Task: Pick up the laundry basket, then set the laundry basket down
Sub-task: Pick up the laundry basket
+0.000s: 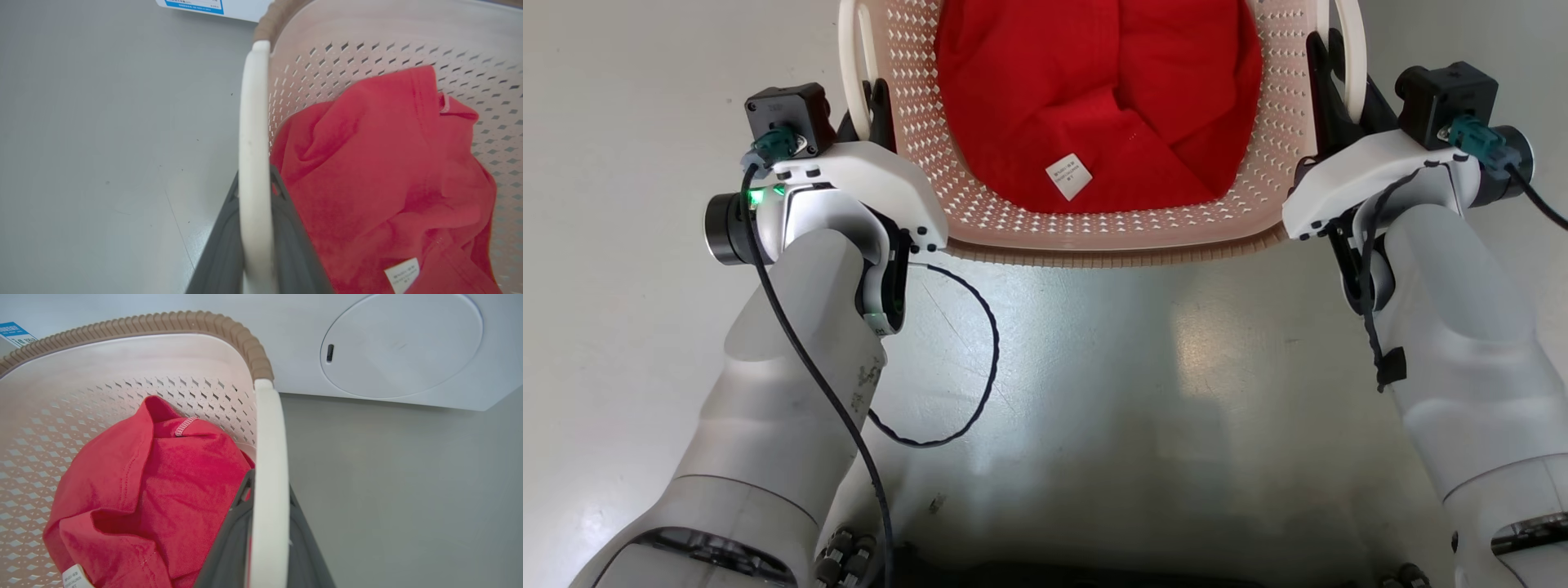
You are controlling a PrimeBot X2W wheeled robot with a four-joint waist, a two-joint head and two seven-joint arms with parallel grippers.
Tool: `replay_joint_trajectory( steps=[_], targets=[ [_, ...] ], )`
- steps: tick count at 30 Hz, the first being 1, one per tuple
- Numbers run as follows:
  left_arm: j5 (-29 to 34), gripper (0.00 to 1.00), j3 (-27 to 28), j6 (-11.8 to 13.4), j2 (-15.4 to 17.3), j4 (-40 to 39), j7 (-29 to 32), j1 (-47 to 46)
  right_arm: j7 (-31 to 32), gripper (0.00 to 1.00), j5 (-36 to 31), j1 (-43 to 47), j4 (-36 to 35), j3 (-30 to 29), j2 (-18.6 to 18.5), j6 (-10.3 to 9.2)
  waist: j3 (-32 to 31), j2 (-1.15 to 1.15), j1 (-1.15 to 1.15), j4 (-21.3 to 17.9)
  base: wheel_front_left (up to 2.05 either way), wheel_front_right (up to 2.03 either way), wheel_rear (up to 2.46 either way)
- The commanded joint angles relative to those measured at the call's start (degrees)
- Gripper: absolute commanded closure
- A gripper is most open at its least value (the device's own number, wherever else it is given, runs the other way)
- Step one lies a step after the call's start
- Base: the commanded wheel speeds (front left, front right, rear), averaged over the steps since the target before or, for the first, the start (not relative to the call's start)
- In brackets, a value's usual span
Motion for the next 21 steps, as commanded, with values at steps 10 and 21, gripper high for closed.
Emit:
replay_joint_trajectory(
  steps=[10,21],
  targets=[
    [-1.3,1.00,-1.0,0.5,1.3,-0.9,-0.3,2.0,-0.4,1.00,-0.4,2.6,3.4,0.4,2.1,0.91,-2.5,0.00,0.00,-0.2,0.00,0.00,0.00],
    [-2.5,1.00,-3.9,0.3,1.3,0.1,-0.3,6.2,-0.4,1.00,1.4,5.9,8.4,2.7,2.1,0.91,-8.9,0.00,0.00,-1.1,0.00,0.00,0.00]
  ],
)
